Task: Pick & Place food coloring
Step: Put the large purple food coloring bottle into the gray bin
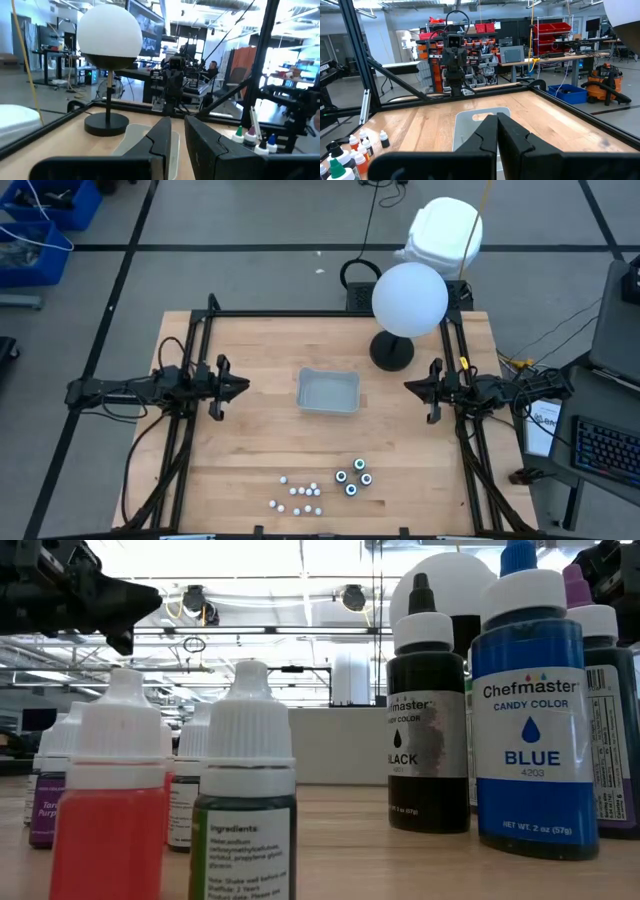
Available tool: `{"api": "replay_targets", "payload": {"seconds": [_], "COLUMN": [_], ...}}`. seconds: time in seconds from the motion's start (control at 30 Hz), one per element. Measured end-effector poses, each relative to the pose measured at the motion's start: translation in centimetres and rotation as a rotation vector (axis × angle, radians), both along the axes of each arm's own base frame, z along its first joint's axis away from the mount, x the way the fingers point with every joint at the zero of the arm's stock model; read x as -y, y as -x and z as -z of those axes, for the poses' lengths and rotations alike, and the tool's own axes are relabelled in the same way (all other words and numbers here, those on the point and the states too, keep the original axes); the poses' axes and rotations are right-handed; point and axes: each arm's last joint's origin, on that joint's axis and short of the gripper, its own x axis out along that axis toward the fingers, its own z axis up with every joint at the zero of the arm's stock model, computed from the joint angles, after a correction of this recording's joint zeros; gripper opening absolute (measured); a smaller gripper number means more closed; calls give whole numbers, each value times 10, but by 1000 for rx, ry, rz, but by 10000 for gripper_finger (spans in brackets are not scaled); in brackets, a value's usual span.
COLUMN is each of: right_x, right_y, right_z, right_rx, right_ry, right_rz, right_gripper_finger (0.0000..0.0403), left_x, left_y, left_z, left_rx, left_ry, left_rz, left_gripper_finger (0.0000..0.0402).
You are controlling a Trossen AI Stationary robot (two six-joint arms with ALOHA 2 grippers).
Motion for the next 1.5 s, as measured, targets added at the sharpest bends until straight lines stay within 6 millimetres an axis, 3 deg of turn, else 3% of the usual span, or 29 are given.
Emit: {"api": "replay_targets", "payload": {"seconds": [0.3,0.43,0.77,0.97,1.1,1.23,1.37,1.5], "right_x": [0,0,0,-10,-19,-40,-74,-121], "right_y": [0,0,0,-5,-12,-34,-59,-80], "right_z": [0,0,-1,-7,-44,-77,-114,-130], "right_rx": [-7,-11,2,8,-17,-129,-268,-389], "right_ry": [36,59,17,152,206,294,332,390], "right_rz": [4,7,-2,-150,-150,-187,-153,-157], "right_gripper_finger": [0,0,0,0,0,0,0,15], "left_x": [-4,-3,-3,-3,-3,-3,-3,-3], "left_y": [-1,-1,0,0,0,0,-1,-1], "left_z": [6,7,5,4,4,5,6,6], "left_rx": [-71,-83,-68,-57,-59,-66,-76,-81], "left_ry": [-45,-147,-176,-174,-166,-163,-155,-148], "left_rz": [-135,-120,-122,-123,-122,-121,-126,-126], "left_gripper_finger": [63,63,63,62,63,63,63,63]}}
